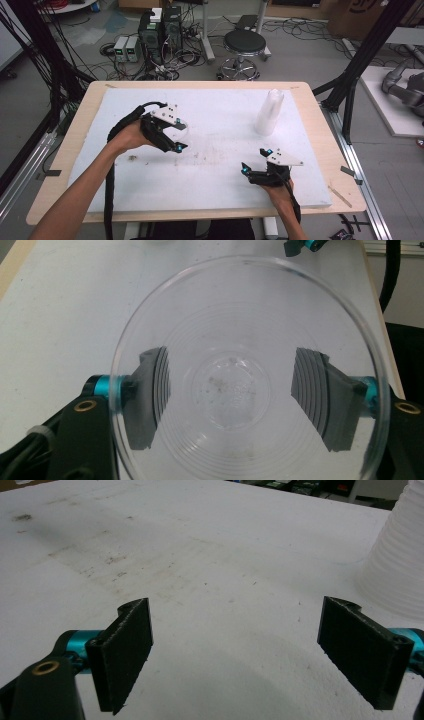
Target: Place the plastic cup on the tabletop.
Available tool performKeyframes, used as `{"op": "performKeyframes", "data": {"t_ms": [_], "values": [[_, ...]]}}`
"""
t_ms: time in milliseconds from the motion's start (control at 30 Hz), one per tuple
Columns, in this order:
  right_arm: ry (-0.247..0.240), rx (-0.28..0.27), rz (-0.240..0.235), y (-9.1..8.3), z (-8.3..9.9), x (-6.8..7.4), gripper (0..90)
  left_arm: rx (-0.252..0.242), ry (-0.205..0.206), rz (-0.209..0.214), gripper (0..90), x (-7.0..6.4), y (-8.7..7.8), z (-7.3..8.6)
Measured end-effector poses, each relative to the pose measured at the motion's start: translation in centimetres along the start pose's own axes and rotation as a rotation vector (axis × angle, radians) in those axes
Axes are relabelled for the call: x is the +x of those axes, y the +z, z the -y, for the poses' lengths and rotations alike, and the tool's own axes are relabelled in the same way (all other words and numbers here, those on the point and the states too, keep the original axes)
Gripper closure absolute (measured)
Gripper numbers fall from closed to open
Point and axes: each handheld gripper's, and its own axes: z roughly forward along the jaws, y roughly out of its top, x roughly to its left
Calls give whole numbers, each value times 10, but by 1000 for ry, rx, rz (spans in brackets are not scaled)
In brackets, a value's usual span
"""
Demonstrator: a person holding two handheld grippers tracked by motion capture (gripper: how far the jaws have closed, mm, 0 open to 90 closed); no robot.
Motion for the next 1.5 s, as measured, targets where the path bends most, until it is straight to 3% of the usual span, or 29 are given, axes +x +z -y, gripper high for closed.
{"op": "performKeyframes", "data": {"t_ms": [300, 500, 767, 967, 1100, 1333, 1433, 1500], "values": [[1, -3, 11, -1, 1, 0, 147, 28, -28, -38, 313, 3, 12, 6], [19, -6, -5, -1, 1, -1, 147, 67, -47, -29, 313, 6, 28, 6], [29, -15, 6, -2, 1, -2, 147, 133, -58, -12, 311, 10, 53, 6], [29, -4, 5, -1, 1, -2, 149, 180, -69, -26, 311, 13, 65, 8], [29, 6, 4, 0, 1, -2, 149, 236, -74, -27, 311, 14, 75, 10], [11, 12, 10, 1, 1, -1, 150, 229, -90, -28, 306, 14, 79, 9], [22, 10, 8, 1, 1, -1, 150, 249, -108, -36, 256, 15, 80, 12], [26, 12, 7, 0, 1, -2, 150, 232, -144, -41, 115, 17, 81, 15]]}}
